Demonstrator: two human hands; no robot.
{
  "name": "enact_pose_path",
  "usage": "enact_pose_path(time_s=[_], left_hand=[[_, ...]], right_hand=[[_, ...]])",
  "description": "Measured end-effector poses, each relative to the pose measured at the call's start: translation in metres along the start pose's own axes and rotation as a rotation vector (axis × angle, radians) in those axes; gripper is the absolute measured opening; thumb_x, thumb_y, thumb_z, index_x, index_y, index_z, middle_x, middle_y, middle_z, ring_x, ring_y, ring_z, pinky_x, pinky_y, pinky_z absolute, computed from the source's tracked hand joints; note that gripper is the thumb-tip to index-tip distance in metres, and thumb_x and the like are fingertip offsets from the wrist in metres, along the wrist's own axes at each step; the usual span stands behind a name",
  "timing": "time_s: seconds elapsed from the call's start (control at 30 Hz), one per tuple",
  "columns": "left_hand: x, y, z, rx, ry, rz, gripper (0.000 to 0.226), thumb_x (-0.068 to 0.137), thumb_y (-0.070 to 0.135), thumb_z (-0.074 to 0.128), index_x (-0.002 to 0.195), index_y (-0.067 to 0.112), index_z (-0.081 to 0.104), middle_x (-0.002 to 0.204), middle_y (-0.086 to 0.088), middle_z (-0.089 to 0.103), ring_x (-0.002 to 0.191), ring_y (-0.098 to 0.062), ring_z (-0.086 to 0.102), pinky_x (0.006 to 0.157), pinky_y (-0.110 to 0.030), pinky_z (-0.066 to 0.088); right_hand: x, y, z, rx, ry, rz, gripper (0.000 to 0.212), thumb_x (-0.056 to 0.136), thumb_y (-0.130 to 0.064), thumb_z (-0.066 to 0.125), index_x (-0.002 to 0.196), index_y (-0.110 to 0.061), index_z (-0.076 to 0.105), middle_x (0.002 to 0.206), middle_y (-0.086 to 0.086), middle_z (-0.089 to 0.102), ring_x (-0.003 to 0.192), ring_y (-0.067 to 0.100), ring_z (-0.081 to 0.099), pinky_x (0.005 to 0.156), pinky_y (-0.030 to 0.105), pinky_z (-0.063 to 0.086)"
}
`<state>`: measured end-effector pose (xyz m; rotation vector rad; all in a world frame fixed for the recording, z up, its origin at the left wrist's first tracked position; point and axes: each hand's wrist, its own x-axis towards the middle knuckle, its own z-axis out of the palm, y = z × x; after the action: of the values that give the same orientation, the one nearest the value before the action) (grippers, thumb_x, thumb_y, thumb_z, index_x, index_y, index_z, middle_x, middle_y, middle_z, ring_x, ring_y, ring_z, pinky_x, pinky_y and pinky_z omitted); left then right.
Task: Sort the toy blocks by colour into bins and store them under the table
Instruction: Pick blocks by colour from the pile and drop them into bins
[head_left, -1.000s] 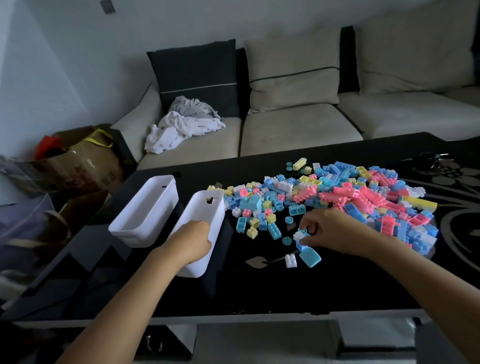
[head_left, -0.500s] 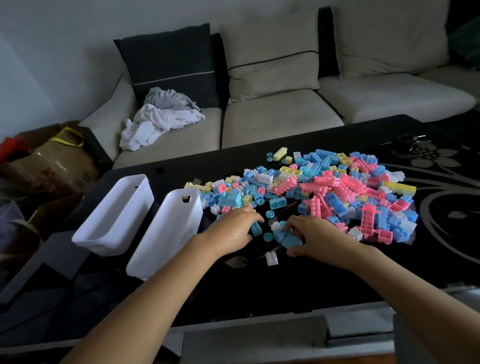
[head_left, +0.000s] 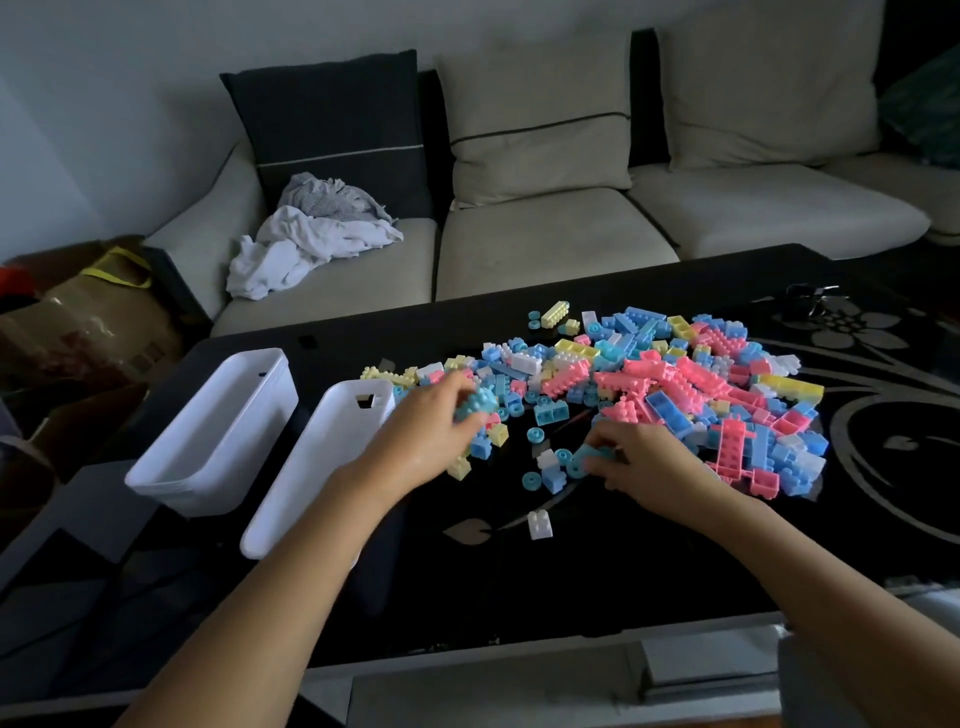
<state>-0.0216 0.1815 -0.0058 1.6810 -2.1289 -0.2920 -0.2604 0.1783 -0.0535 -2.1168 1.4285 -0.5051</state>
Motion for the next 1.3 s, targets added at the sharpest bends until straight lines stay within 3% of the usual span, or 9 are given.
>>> enact_pose_path(time_s=[0.13, 0.23, 0.37, 0.47, 0.6, 0.73, 0.97, 1.1, 1.3], left_hand=[[-0.018, -0.024, -0.038, -0.019, 0.155, -0.173, 0.028, 0.090, 0.031, 0.059, 0.112, 0.014, 0.060, 0.102, -0.003, 0.067, 0.089, -0.019, 0.062, 0.075, -0.028, 0.046], [-0.031, -0.045, -0.053, 0.062, 0.171, -0.322, 0.027, 0.089, 0.031, 0.059, 0.110, 0.014, 0.063, 0.105, -0.007, 0.066, 0.100, -0.028, 0.060, 0.083, -0.034, 0.047], [-0.044, -0.075, -0.056, 0.243, -0.003, -0.488, 0.026, 0.088, 0.030, 0.060, 0.104, 0.010, 0.064, 0.104, -0.009, 0.065, 0.095, -0.028, 0.059, 0.079, -0.035, 0.047], [-0.049, -0.089, -0.054, 0.267, -0.170, -0.519, 0.021, 0.087, 0.024, 0.060, 0.099, 0.008, 0.069, 0.103, -0.011, 0.066, 0.093, -0.027, 0.061, 0.076, -0.031, 0.047], [-0.051, -0.089, -0.054, 0.068, 0.003, -0.486, 0.027, 0.090, 0.025, 0.060, 0.113, 0.014, 0.066, 0.114, -0.004, 0.064, 0.105, -0.022, 0.059, 0.089, -0.029, 0.045], [-0.052, -0.093, -0.062, 0.104, 0.226, -0.471, 0.030, 0.089, 0.033, 0.060, 0.115, 0.019, 0.063, 0.116, -0.001, 0.062, 0.107, -0.020, 0.057, 0.086, -0.030, 0.043], [-0.060, -0.120, -0.073, 0.035, -0.006, -0.643, 0.034, 0.086, 0.010, 0.058, 0.118, 0.021, 0.059, 0.109, -0.002, 0.064, 0.102, -0.020, 0.059, 0.084, -0.030, 0.047], [-0.065, -0.128, -0.077, 0.028, -0.064, -0.661, 0.040, 0.084, 0.004, 0.058, 0.121, 0.019, 0.056, 0.106, -0.005, 0.066, 0.095, -0.022, 0.061, 0.081, -0.034, 0.052], [-0.065, -0.127, -0.076, 0.115, 0.023, -0.637, 0.035, 0.084, 0.009, 0.064, 0.117, 0.020, 0.060, 0.110, -0.003, 0.068, 0.100, -0.021, 0.061, 0.091, -0.036, 0.050]], right_hand=[[0.010, -0.005, -0.003, 0.346, -0.043, 0.145, 0.013, 0.092, -0.022, 0.058, 0.089, -0.011, 0.063, 0.076, 0.009, 0.070, 0.057, 0.012, 0.063, 0.058, 0.021, 0.051], [0.017, -0.011, -0.001, 0.474, -0.066, 0.217, 0.016, 0.088, -0.020, 0.063, 0.092, -0.005, 0.065, 0.075, 0.010, 0.068, 0.056, 0.011, 0.061, 0.059, 0.019, 0.051], [0.024, -0.026, 0.005, 0.293, -0.029, 0.118, 0.014, 0.080, -0.020, 0.073, 0.086, -0.013, 0.063, 0.075, -0.001, 0.067, 0.057, 0.004, 0.064, 0.056, 0.016, 0.050], [0.030, -0.043, 0.011, 0.113, 0.061, 0.027, 0.019, 0.078, -0.024, 0.075, 0.088, -0.019, 0.060, 0.085, -0.009, 0.062, 0.071, 0.005, 0.062, 0.064, 0.016, 0.051], [0.042, -0.063, 0.016, 0.119, 0.038, 0.015, 0.022, 0.077, -0.025, 0.075, 0.086, -0.014, 0.058, 0.081, -0.004, 0.061, 0.066, 0.008, 0.060, 0.067, 0.023, 0.051], [0.065, -0.106, 0.023, 0.250, -0.104, 0.019, 0.023, 0.081, -0.025, 0.072, 0.091, -0.010, 0.058, 0.073, 0.004, 0.060, 0.055, 0.009, 0.052, 0.059, 0.027, 0.048], [0.121, -0.198, 0.066, -0.030, -0.159, -0.256, 0.033, 0.080, -0.026, 0.072, 0.105, -0.007, 0.060, 0.093, 0.003, 0.052, 0.084, 0.015, 0.048, 0.072, 0.028, 0.042], [0.136, -0.212, 0.091, -0.167, -0.264, -0.267, 0.039, 0.076, -0.028, 0.076, 0.106, -0.007, 0.060, 0.093, 0.005, 0.059, 0.079, 0.015, 0.053, 0.074, 0.027, 0.047], [0.141, -0.219, 0.093, -0.035, -0.369, -0.284, 0.038, 0.076, -0.018, 0.077, 0.109, -0.009, 0.059, 0.091, 0.003, 0.063, 0.059, 0.005, 0.060, 0.054, 0.013, 0.046]])
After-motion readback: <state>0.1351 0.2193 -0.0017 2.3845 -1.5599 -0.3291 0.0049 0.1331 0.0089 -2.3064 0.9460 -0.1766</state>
